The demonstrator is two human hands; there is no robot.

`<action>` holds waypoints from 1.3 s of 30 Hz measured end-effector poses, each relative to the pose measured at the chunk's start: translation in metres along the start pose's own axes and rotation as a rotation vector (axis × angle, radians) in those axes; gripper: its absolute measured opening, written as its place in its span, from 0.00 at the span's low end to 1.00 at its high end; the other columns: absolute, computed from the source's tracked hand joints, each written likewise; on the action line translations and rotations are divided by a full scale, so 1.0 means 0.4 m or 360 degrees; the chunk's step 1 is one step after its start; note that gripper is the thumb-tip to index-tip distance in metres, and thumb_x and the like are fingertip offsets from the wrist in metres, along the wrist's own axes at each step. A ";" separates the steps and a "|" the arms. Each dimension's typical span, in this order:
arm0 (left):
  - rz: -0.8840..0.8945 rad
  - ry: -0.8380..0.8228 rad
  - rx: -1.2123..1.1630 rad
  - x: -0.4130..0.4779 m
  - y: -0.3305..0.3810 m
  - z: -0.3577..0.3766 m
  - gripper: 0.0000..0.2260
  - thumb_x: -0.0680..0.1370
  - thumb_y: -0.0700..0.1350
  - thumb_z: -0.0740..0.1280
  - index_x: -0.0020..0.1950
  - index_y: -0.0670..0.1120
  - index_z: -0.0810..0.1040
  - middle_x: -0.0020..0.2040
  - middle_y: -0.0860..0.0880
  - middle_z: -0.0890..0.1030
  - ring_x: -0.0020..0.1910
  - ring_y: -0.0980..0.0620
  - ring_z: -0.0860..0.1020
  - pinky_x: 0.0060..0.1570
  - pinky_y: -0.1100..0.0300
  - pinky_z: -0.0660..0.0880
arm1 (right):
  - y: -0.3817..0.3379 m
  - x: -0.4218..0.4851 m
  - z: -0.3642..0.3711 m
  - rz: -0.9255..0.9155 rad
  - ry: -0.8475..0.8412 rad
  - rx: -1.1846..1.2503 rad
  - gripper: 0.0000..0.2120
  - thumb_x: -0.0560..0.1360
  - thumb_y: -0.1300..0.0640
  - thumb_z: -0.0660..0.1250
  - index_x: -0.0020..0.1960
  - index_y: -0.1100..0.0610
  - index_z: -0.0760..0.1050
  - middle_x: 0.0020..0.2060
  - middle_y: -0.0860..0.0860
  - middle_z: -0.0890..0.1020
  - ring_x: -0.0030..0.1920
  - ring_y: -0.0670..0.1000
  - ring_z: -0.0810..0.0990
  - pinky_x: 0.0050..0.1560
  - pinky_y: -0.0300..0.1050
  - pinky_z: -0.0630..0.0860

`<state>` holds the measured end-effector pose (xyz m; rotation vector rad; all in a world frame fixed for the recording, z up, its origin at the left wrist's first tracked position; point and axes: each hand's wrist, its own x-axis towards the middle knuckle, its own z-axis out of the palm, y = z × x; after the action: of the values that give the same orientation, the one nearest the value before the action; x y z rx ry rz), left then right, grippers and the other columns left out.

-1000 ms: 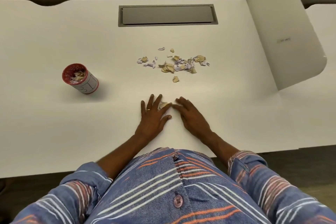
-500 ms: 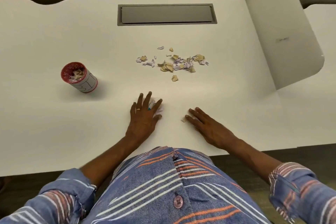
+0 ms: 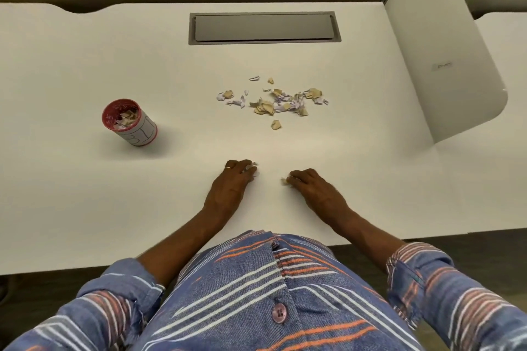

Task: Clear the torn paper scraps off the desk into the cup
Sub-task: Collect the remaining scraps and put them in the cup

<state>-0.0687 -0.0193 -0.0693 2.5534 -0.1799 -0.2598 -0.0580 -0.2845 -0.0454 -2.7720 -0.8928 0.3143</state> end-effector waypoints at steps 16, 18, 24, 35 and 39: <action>0.0049 0.0379 -0.0434 0.022 -0.019 -0.093 0.05 0.77 0.39 0.70 0.50 0.40 0.85 0.48 0.46 0.85 0.47 0.47 0.82 0.53 0.53 0.78 | -0.083 0.149 -0.020 0.0468 0.0631 0.0772 0.07 0.76 0.65 0.71 0.53 0.61 0.84 0.49 0.55 0.87 0.50 0.54 0.85 0.55 0.38 0.76; -0.0029 0.0459 -0.0590 0.018 -0.027 -0.110 0.04 0.77 0.40 0.71 0.49 0.43 0.85 0.48 0.48 0.85 0.48 0.51 0.82 0.52 0.56 0.78 | -0.098 0.175 -0.031 0.0631 0.0601 0.1021 0.07 0.76 0.64 0.71 0.53 0.61 0.85 0.49 0.55 0.87 0.50 0.51 0.85 0.53 0.29 0.74; -0.0147 0.0658 -0.0986 0.017 -0.050 -0.202 0.02 0.75 0.43 0.73 0.47 0.48 0.85 0.44 0.56 0.85 0.41 0.58 0.82 0.44 0.64 0.80 | -0.141 0.234 -0.051 0.0833 0.0555 0.1405 0.08 0.76 0.62 0.71 0.54 0.59 0.85 0.45 0.55 0.88 0.45 0.48 0.83 0.52 0.37 0.77; -0.0329 0.1184 -0.0908 0.044 -0.234 -0.505 0.06 0.75 0.43 0.72 0.44 0.41 0.85 0.43 0.44 0.86 0.41 0.60 0.82 0.46 0.68 0.77 | -0.226 0.303 -0.048 0.0901 0.0497 0.1548 0.07 0.76 0.60 0.72 0.53 0.56 0.85 0.42 0.52 0.87 0.42 0.46 0.84 0.53 0.44 0.80; -0.0409 0.1140 -0.0740 0.038 -0.307 -0.552 0.08 0.75 0.45 0.72 0.50 0.43 0.86 0.49 0.47 0.86 0.48 0.54 0.83 0.49 0.67 0.76 | -0.247 0.313 -0.042 0.0929 0.0500 0.1544 0.07 0.76 0.60 0.72 0.52 0.55 0.85 0.42 0.53 0.87 0.46 0.52 0.86 0.56 0.50 0.81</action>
<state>0.0040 0.1953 0.0433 2.0462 0.4314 0.4702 -0.0086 -0.1340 -0.0204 -1.9871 0.1700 0.2798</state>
